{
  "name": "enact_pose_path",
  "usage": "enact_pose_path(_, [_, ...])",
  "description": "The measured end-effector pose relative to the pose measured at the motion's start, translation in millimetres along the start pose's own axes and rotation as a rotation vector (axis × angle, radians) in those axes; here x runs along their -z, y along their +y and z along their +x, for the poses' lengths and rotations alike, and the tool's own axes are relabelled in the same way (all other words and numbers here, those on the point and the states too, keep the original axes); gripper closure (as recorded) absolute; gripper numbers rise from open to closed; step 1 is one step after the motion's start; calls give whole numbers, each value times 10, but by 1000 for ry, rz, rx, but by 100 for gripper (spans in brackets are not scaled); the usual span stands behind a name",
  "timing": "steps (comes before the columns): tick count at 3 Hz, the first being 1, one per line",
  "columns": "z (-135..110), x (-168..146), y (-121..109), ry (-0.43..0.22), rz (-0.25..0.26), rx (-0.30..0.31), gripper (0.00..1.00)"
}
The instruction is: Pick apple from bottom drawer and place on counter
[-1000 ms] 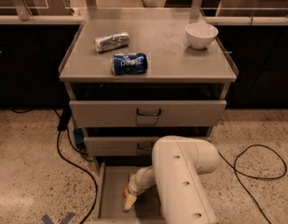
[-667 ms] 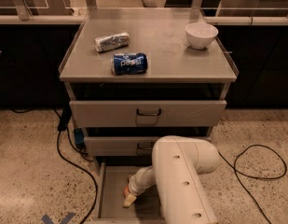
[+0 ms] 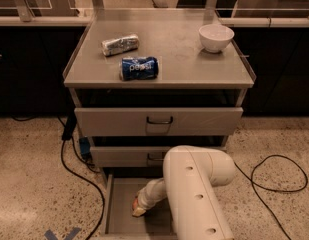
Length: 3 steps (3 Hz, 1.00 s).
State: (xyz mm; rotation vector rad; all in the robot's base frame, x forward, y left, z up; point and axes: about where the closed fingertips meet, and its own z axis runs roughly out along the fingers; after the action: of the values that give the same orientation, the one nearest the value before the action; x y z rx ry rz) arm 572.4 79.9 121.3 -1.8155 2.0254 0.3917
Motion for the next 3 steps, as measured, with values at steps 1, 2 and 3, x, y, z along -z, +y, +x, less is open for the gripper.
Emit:
enact_pose_path(1, [0,0,0,0,0,0,95])
enact_pose_path(2, [0,0,1,0,0,0,100])
enact_pose_path(3, [0,0,1,0,0,0,100])
